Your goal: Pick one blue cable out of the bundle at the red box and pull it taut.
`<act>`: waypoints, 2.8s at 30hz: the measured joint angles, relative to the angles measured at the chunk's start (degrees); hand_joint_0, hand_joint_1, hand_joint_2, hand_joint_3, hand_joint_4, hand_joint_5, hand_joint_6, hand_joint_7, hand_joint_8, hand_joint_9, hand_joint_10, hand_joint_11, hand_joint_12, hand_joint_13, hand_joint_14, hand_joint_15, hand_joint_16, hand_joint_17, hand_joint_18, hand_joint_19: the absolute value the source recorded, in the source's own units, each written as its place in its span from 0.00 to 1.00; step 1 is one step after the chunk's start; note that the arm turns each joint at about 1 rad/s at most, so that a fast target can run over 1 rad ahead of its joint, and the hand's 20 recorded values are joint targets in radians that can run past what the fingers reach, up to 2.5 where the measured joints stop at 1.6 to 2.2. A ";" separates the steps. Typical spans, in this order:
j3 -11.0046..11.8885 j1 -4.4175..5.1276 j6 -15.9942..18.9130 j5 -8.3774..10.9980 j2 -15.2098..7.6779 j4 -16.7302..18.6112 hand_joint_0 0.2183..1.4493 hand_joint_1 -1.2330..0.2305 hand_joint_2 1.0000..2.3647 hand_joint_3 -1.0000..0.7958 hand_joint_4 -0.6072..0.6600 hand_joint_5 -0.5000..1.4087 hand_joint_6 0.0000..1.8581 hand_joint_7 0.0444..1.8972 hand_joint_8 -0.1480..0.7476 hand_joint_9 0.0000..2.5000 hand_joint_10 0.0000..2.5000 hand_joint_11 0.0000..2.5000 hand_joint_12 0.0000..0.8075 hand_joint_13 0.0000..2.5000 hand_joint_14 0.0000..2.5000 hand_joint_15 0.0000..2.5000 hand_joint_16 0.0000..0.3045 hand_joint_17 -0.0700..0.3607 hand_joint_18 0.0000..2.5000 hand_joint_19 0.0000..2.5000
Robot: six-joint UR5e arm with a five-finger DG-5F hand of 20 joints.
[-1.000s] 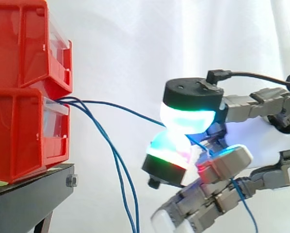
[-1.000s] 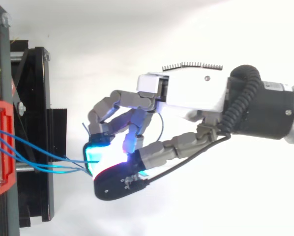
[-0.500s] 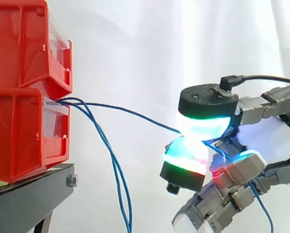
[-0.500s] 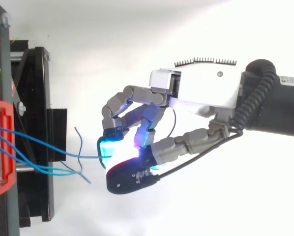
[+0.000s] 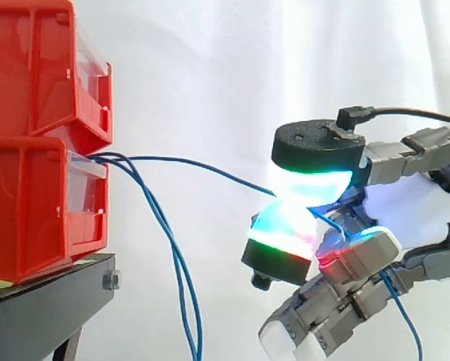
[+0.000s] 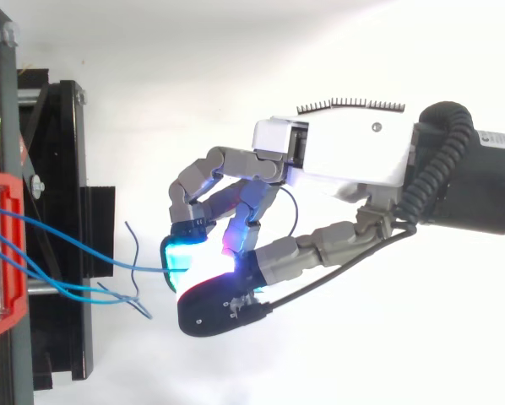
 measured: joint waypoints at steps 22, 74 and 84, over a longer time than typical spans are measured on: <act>-0.08 -0.05 0.00 0.00 -0.01 0.00 0.33 0.24 0.01 0.46 0.56 0.21 0.49 0.57 0.57 0.41 0.03 0.55 0.46 0.22 0.00 0.13 0.19 0.46 0.18 0.07; -0.31 -0.01 0.00 0.00 -0.01 0.00 0.21 0.35 0.00 0.28 0.57 0.19 0.48 0.48 0.60 0.35 0.00 0.46 0.49 0.18 0.00 0.12 0.21 0.49 0.14 0.07; -0.33 -0.03 0.00 0.00 -0.01 0.00 0.20 0.43 0.00 0.28 0.57 0.19 0.47 0.47 0.61 0.35 0.00 0.46 0.50 0.17 0.00 0.12 0.21 0.50 0.12 0.08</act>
